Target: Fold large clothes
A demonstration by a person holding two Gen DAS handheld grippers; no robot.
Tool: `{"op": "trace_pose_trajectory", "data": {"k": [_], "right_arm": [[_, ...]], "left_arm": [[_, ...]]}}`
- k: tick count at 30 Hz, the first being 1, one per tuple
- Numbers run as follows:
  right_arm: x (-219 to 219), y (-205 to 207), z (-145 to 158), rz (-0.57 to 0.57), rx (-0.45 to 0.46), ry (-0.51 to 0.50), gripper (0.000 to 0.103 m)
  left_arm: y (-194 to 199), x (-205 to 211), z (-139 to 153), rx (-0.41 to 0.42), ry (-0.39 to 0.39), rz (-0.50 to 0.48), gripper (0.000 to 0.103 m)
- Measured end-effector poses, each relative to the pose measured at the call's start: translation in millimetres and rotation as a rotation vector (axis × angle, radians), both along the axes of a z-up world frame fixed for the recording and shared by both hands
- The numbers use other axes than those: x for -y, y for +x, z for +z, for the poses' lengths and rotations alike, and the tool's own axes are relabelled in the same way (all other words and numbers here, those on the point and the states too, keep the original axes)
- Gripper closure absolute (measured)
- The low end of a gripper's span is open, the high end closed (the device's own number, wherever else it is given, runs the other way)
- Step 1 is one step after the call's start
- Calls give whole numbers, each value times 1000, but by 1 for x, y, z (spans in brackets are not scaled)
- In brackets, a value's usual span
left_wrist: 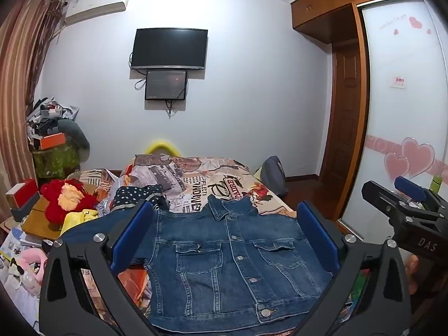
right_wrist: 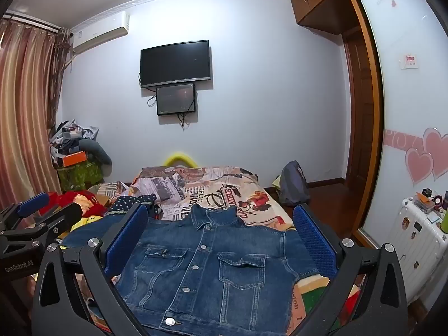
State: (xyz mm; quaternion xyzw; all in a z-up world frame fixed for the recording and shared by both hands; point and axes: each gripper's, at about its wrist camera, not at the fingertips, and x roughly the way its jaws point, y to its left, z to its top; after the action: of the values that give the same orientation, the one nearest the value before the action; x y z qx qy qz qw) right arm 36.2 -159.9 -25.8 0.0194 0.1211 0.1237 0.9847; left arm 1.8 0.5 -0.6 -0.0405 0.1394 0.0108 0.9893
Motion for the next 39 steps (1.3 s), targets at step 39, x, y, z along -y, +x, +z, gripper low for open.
{"op": "trace_pose_trajectory", "data": {"k": [39], "right_arm": [[-10, 3, -5, 10, -20, -10, 0]], "left_arm": [[2, -6, -6, 4, 8, 8, 0]]}}
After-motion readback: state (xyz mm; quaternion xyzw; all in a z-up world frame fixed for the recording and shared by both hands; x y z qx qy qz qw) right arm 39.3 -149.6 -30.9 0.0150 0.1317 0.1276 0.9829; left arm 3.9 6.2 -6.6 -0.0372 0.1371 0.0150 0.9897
